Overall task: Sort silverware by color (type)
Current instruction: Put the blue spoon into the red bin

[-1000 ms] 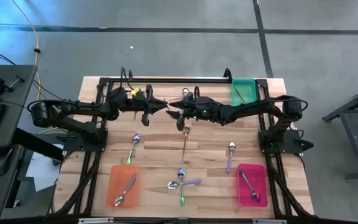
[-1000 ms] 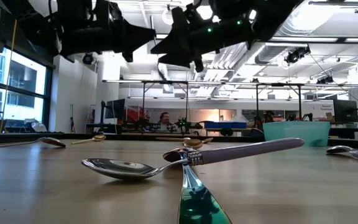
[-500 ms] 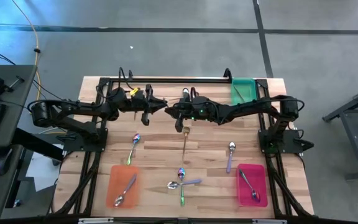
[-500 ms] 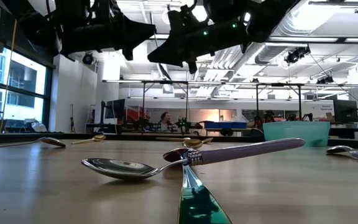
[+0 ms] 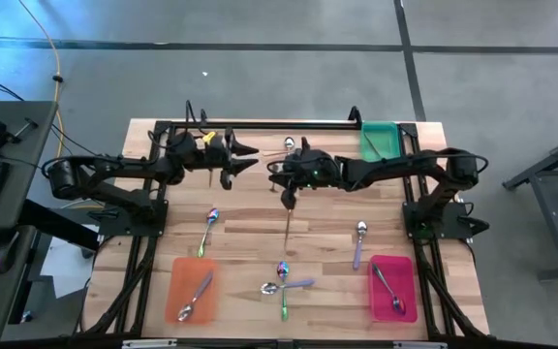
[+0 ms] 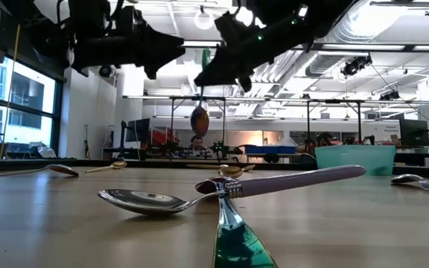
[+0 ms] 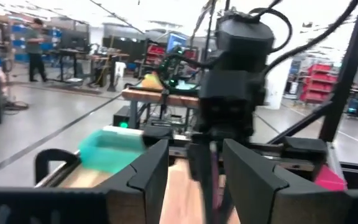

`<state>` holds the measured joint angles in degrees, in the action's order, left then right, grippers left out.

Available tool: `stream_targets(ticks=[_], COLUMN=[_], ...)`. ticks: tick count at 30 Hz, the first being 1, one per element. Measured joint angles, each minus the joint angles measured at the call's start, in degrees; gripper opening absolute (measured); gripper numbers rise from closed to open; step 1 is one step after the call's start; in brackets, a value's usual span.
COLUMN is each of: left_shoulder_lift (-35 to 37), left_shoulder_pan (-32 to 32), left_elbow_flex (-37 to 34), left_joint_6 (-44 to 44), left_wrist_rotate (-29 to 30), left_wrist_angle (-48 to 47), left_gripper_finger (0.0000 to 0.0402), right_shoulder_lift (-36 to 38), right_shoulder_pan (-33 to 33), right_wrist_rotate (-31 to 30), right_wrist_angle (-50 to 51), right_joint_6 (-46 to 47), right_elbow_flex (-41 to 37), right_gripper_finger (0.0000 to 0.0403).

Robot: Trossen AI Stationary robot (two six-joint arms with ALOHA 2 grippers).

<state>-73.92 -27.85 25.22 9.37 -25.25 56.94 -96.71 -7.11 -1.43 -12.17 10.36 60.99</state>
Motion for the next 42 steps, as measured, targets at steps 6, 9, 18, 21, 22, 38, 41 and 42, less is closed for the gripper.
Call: stream_targets(ticks=[6, 9, 18, 21, 22, 38, 41, 42], left_shoulder_lift=[-0.01, -0.01, -0.05, -0.07, -0.1, -0.1, -0.1, -0.1], left_shoulder_pan=[-1.08, -1.05, -1.34, -1.4, -1.4, -1.38, -1.38, -1.38], left_elbow_flex=[-1.62, -2.3, -8.1, -8.78, -8.8, -8.8, -8.8, -8.8], left_joint_6=[-1.97, -1.99, -2.07, -1.99, -2.02, -1.93, -1.93, -1.95], left_wrist_rotate=[0.11, 0.01, 0.45, 0.5, 0.5, 0.35, 0.35, 0.36], left_wrist_angle=[0.46, 0.18, 3.4, 3.86, 3.87, 4.23, 4.23, 4.22], left_gripper_finger=[0.0106, 0.0073, 0.0005, 0.0003, 0.0002, 0.0, 0.0, 0.0], right_shoulder_lift=[0.65, 0.97, 8.4, 14.2, 16.15, 36.93, 36.66, 36.56], right_shoulder_pan=[1.41, 1.68, 2.97, 4.34, 5.16, 35.1, 40.83, 42.43], right_wrist_rotate=[-0.07, -1.18, -0.2, 1.56, 1.64, 6.52, 7.97, 8.17], right_wrist_angle=[-0.91, -2.04, 11.86, 21.2, 24.77, 58.85, 62.86, 63.86], right_joint_6=[0.64, 0.27, 8.24, 14.75, 16.96, 77.65, 88.0, 91.07], right_elbow_flex=[0.02, 0.02, 0.02, 0.02, 0.02, 0.07, 0.07, 0.07], right_gripper_finger=[0.0, 0.0, 0.0, 0.0, 0.0, 0.0, 0.0, 0.0])
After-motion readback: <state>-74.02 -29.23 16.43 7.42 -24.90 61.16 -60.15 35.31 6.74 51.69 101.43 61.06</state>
